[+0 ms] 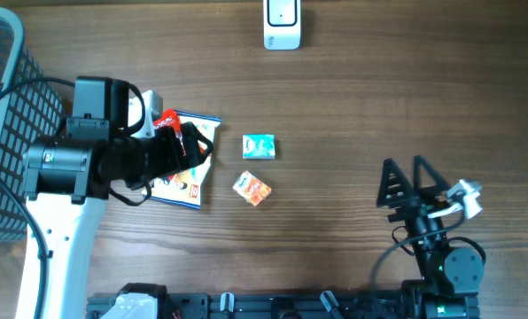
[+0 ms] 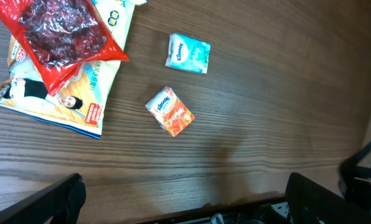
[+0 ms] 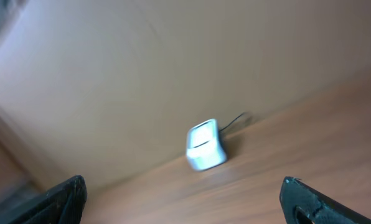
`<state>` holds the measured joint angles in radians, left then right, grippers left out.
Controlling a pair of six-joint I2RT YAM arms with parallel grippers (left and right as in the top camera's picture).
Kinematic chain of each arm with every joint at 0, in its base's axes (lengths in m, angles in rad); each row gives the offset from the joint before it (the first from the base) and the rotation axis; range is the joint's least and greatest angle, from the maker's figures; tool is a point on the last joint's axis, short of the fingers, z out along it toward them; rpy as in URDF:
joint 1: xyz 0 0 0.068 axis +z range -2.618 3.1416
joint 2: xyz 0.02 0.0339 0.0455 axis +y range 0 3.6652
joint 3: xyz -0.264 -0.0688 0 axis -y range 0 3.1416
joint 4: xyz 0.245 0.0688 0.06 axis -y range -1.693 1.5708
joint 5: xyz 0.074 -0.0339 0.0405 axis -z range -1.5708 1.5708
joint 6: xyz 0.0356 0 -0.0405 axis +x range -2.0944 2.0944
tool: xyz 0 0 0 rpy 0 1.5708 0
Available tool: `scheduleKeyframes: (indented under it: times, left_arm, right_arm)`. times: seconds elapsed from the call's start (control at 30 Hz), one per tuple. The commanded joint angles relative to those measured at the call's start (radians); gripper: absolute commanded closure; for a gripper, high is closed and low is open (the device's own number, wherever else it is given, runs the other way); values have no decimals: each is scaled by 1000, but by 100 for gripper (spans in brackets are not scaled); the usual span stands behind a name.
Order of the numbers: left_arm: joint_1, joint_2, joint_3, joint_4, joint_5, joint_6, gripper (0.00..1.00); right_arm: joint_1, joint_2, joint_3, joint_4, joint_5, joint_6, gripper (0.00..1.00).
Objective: Scan the item barcode
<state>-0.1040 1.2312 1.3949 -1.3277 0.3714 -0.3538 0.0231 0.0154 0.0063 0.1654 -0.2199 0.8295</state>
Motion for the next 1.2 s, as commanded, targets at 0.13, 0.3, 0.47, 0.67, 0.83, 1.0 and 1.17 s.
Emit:
scheduleKeyframes:
  times: [0.13,0.3,0.47,0.67,0.83,1.0,1.17]
  left_arm:
    - [-5,0,-10,3,-6,5,0]
    - [-5,0,-10,3,-6,5,0]
    - [-5,0,-10,3,-6,5,0]
    - [-5,0,-10,3,-6,5,0]
    - [-5,0,-10,3,-6,5,0]
    - [-5,0,-10,3,-6,5,0]
    - [-5,0,-10,3,-6,5,0]
  right_arm:
    - [3,-4,6,243,-171,536,0]
    - [3,89,197,138,-205,258,0]
    - [3,433,556,-152,-297,-89,0]
    - [62,980,1049,-578,-540,-412,0]
    - [267,1299,1250,-808,-463,-565,0]
    - [374,1523,1256,-744,-397,-497,0]
    - [376,1711,1256,-671,-405,-550,0]
